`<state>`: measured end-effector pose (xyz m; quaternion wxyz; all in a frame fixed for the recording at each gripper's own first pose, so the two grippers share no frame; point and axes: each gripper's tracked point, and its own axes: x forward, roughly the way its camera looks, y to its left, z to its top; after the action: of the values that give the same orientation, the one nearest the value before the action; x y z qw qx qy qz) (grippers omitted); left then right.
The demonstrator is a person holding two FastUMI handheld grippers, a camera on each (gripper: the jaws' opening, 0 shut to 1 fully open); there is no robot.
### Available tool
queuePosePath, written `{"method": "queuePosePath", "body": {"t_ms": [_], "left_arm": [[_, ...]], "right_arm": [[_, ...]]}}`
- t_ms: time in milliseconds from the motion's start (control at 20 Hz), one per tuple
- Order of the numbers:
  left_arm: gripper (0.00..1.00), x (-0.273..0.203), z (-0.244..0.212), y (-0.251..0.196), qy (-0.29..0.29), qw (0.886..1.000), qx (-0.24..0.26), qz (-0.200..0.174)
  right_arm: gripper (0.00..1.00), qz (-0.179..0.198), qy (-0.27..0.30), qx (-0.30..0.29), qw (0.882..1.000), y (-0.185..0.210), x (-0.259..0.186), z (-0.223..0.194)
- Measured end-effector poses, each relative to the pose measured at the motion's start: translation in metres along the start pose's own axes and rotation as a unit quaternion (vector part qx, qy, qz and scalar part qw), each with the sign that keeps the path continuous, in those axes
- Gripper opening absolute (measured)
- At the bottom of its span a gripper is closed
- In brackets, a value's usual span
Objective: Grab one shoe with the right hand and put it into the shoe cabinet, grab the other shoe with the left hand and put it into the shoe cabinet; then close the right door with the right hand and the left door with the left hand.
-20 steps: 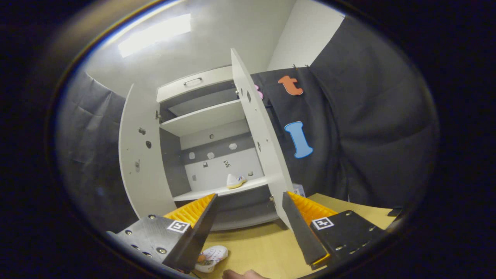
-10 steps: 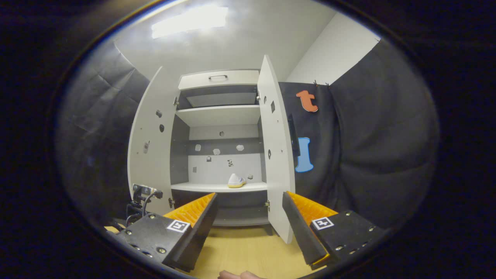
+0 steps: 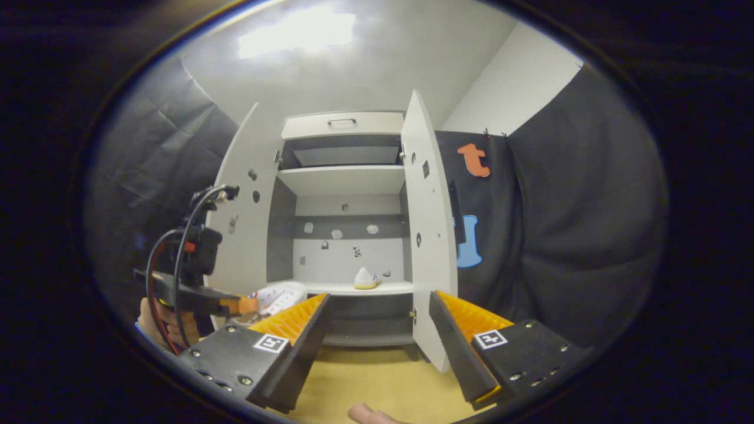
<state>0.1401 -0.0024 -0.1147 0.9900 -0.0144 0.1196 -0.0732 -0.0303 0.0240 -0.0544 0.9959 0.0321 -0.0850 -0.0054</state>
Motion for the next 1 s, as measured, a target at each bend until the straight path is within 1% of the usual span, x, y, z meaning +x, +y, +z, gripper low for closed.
{"method": "queuePosePath", "body": {"t_ms": [200,350,450,550,600,650,850,900,1000], "left_arm": [[0.02,0.019,0.070,0.003,-0.050,0.999,0.003,0.011],[0.02,0.033,0.107,0.004,-0.078,0.997,0.016,0.014],[0.02,0.058,0.128,0.002,-0.077,0.997,0.001,0.009],[0.02,0.085,0.150,0.004,-0.084,0.996,-0.017,0.014],[0.02,0.100,0.158,0.005,-0.089,0.996,-0.026,0.016],[0.03,0.114,0.166,0.007,-0.097,0.995,-0.033,0.021],[0.04,0.176,0.179,0.017,-0.104,0.992,-0.049,0.041],[0.04,0.191,0.177,0.018,-0.104,0.992,-0.052,0.041],[0.04,0.219,0.166,0.019,-0.085,0.994,-0.051,0.041]], "right_arm": [[0.99,0.016,0.003,0.005,1.000,0.009,-0.005,-0.003],[0.98,0.026,-0.008,0.009,1.000,0.012,-0.013,0.004],[0.98,0.021,-0.015,-0.001,1.000,0.006,-0.018,0.006],[0.98,0.008,-0.021,-0.005,1.000,-0.005,-0.024,0.008],[0.98,0.008,-0.023,0.001,1.000,-0.008,-0.027,0.008],[0.94,0.012,-0.024,0.006,1.000,-0.008,-0.029,0.009],[0.94,0.023,-0.037,0.012,0.999,-0.023,-0.035,0.017],[0.98,0.021,-0.043,0.011,0.999,-0.029,-0.038,0.020],[0.98,0.015,-0.048,0.009,0.999,-0.040,-0.042,0.021]]}}
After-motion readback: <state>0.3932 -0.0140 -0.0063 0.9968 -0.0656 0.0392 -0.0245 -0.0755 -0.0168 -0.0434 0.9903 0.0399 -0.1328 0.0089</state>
